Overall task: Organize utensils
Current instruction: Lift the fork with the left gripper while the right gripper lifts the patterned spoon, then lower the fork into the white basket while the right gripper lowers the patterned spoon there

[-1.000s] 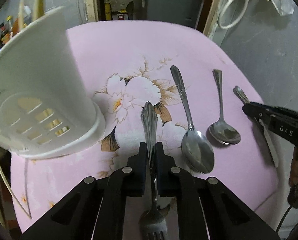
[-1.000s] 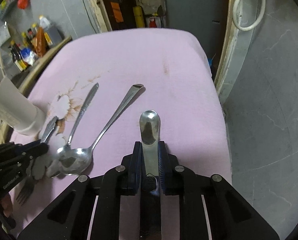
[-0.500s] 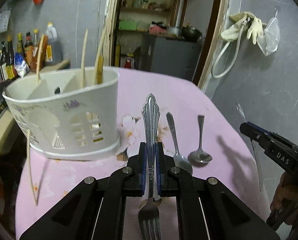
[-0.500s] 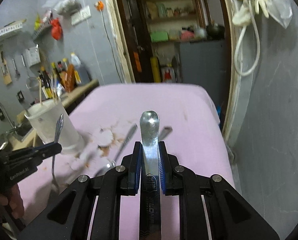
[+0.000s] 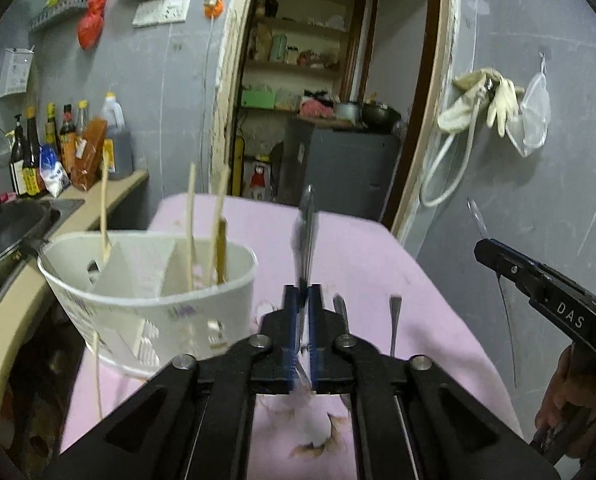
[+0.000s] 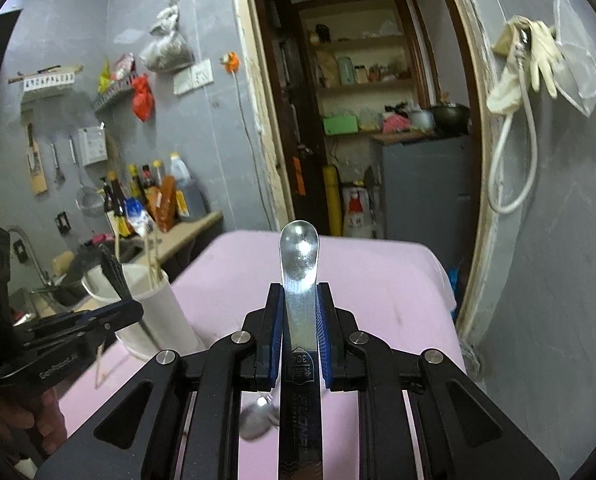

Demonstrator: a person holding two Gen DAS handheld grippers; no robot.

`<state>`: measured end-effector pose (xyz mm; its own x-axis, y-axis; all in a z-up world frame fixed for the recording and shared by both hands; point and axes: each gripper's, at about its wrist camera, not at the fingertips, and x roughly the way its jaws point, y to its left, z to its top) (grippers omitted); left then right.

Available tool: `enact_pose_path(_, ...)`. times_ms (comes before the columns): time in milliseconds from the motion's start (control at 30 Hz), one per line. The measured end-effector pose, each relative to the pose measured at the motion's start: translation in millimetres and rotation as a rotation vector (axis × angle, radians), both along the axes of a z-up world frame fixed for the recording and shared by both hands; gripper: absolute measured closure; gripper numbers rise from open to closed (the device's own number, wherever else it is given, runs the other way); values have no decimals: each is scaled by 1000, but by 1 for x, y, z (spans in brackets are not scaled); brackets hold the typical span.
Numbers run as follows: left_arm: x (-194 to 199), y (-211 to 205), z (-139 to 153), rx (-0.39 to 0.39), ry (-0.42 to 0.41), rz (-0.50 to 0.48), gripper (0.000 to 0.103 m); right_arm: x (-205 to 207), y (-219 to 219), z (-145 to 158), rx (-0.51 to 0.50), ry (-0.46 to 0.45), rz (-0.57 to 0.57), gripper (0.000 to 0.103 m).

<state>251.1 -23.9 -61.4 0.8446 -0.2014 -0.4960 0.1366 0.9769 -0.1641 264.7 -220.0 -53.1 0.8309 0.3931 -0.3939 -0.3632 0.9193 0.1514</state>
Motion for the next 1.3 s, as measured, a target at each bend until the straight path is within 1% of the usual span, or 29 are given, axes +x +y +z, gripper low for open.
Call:
enact_pose_path(200,2,16,18,-13,-45,26,103,6,21,18,37,-51,41,90)
enact_pose_path(367,-6,32,38,-1,-55,45,103,9,38,33,114,-100,80,90)
enact_pose_path(467,-12,43,52,9,-46,57,103,9,53,42,142,-140,112,90)
enact_pose_path(567,-15,60,67,1,-37,81,103,14,74,48,169,-168,152,90)
enact_pose_path(667,-18,80,82,-24,-43,106,103,20,99,52,198,-190,187,90)
enact_pose_path(767,-20,104,97,-47,-51,139,103,26,117,57,227,-206,201,90)
enact_pose_path(867,-19,126,107,-50,-60,172,103,29,138,59,248,-235,198,90)
enact_pose_path(1033,-12,148,106,-16,-64,207,103,34,164,54,227,-281,159,90)
enact_pose_path(1100,-5,153,100,-2,-50,202,103,35,176,47,194,-304,146,90)
enact_pose_path(1300,12,157,77,37,-15,162,103,41,196,26,134,-334,129,90)
